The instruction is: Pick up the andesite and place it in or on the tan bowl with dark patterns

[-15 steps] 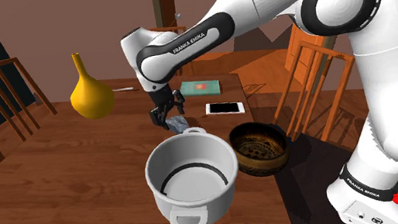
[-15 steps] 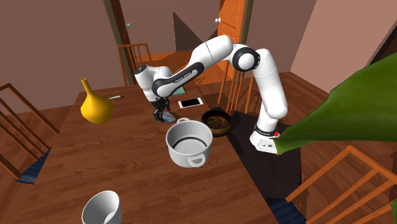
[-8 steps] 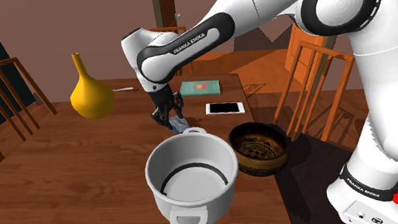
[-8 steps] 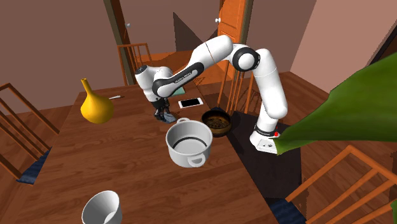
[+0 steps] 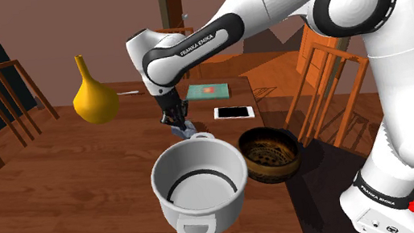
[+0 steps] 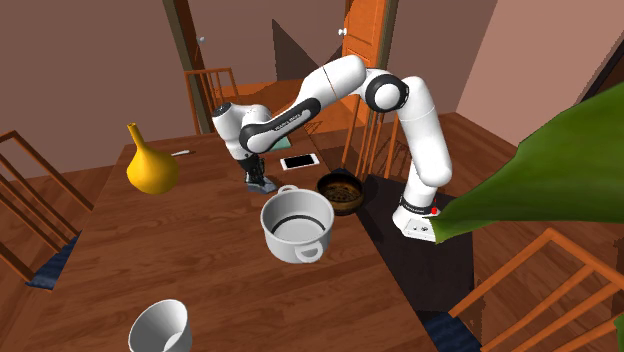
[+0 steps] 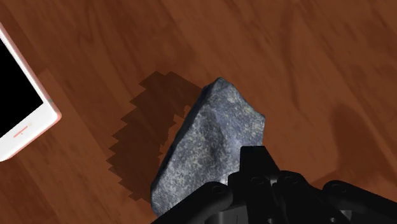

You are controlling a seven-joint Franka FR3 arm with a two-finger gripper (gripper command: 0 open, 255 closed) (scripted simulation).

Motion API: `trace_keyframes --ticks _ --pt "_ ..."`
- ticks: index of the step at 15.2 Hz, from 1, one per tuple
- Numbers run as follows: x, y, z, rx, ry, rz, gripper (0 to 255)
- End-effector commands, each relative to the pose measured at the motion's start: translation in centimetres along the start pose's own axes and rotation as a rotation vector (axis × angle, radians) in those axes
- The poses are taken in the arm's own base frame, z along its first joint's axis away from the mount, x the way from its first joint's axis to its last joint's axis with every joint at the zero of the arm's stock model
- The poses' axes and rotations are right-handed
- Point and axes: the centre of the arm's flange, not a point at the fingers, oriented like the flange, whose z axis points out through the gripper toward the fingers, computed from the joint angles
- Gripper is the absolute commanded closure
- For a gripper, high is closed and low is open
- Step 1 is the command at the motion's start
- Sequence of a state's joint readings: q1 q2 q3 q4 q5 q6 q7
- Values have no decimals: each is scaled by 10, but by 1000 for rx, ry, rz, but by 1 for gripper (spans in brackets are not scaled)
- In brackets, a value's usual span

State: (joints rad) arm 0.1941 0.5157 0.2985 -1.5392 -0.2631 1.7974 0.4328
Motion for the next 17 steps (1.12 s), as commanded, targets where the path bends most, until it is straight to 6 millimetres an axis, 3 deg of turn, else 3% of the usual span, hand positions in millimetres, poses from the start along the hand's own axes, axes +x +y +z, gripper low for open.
trace_keyframes --ticks 1,2,4,5,12,17 --pt "0 0 0 0 0 0 255" --pt "0 0 0 0 0 0 0" --pt "-46 35 4 126 162 181 0" --pt "-58 42 7 157 202 225 0" --pt "-50 37 42 157 202 225 0" --pt "-50 36 45 157 202 225 0"
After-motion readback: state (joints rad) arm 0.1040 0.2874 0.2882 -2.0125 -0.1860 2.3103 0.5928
